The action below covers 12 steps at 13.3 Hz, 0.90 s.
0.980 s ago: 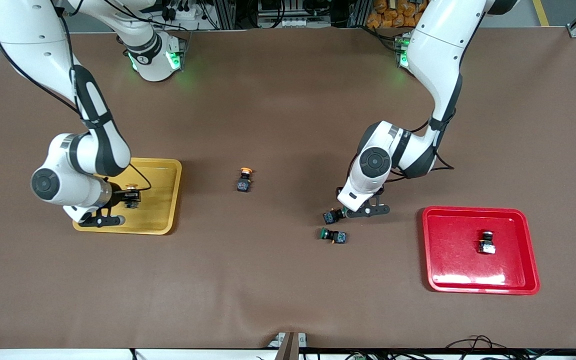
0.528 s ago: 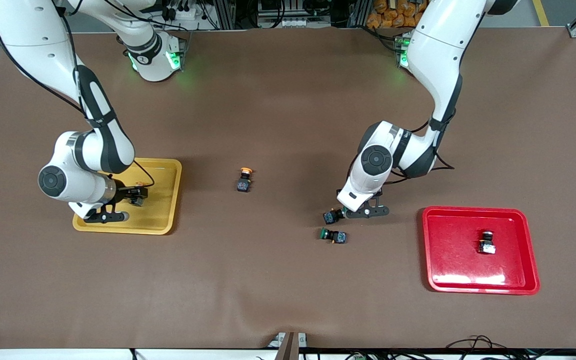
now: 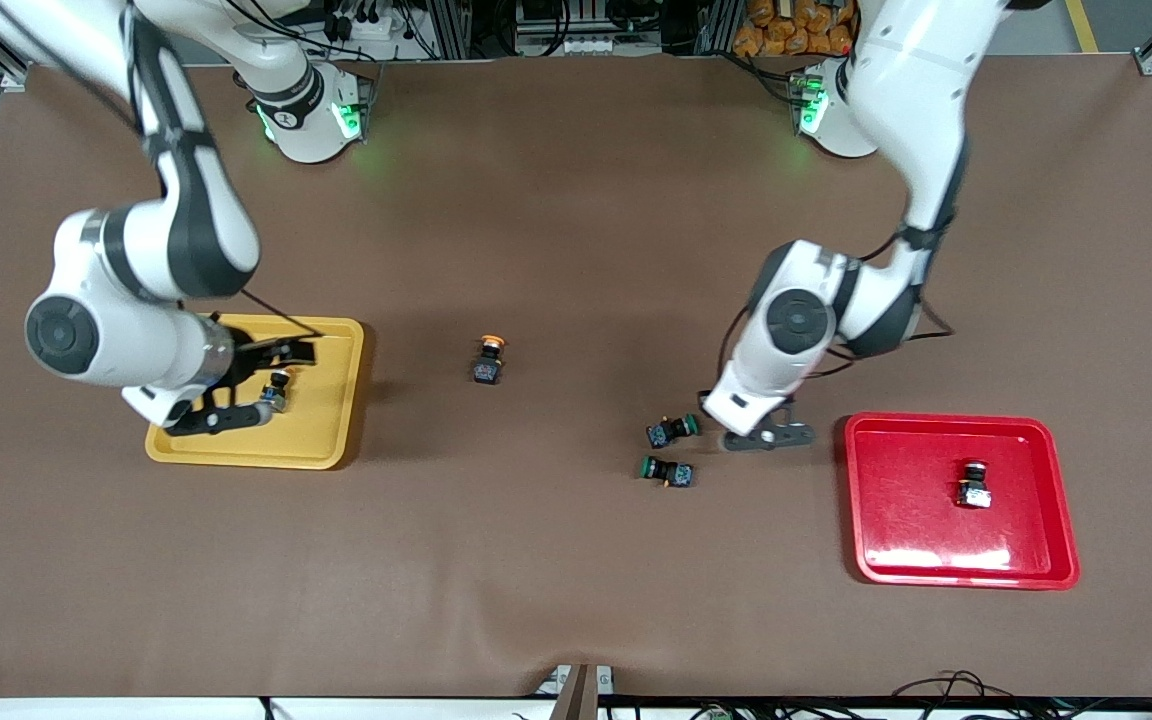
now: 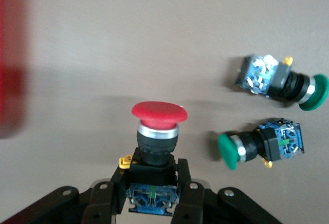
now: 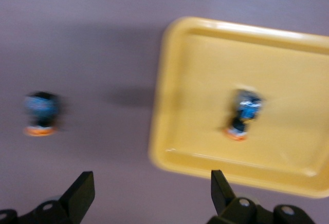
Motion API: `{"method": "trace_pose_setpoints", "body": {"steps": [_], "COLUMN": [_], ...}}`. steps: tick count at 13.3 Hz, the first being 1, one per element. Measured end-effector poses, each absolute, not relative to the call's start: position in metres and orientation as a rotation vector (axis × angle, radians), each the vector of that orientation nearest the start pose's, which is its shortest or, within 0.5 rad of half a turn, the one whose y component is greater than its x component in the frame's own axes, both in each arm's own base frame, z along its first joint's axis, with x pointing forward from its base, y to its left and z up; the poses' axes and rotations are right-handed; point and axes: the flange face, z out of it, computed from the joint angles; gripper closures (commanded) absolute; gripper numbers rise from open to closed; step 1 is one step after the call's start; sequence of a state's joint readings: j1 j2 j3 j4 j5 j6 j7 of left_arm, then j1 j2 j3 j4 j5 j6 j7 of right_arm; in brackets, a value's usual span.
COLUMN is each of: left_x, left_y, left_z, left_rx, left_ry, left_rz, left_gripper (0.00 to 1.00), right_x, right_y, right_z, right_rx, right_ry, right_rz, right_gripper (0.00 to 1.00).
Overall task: Place red and yellow buttons in trays
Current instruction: 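Carry the red button to the red tray while the right gripper grasps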
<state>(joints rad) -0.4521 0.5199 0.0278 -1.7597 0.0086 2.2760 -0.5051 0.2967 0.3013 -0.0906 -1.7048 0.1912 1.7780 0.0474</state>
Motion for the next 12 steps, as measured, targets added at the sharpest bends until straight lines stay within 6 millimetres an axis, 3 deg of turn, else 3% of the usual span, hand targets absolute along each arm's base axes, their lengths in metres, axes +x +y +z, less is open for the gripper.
{"method": "trace_pose_setpoints", "body": {"steps": [2, 3, 5, 6, 8, 10, 12], "left_x": [0.618, 0.626, 0.643, 0.651, 0.663, 0.672, 0.684], "left_y": [-0.241, -0.220, -0.170, -0.141, -0.077, -0.022, 0.003], "left_z": [0.333, 0.360, 0.395, 0.400, 0.394, 0.376, 0.347], "left_rx": [-3.104, -3.101, -3.106, -3.108, -3.109, -3.112, -3.110], "left_ry": [-0.080, -0.079, -0.058, -0.022, 0.028, 0.075, 0.102], "left_rz": [0.046, 0.056, 0.045, 0.042, 0.060, 0.066, -0.002], "left_gripper": [1.00, 1.00, 1.00, 1.00, 1.00, 1.00, 1.00], "right_x": [0.589, 0.576, 0.555, 0.550, 0.551, 0.555, 0.550], "right_y": [0.237, 0.283, 0.352, 0.373, 0.393, 0.392, 0.380], "right_z": [0.454, 0.469, 0.469, 0.458, 0.419, 0.361, 0.302], "right_rx": [-2.959, -2.951, -2.946, -2.944, -2.956, -2.966, -2.983], "right_ry": [-0.073, -0.039, -0.004, 0.003, 0.002, 0.022, -0.020], "right_rz": [0.307, 0.290, 0.245, 0.221, 0.221, 0.186, 0.155], "right_gripper": [0.00, 0.00, 0.00, 0.00, 0.00, 0.00, 0.00]}}
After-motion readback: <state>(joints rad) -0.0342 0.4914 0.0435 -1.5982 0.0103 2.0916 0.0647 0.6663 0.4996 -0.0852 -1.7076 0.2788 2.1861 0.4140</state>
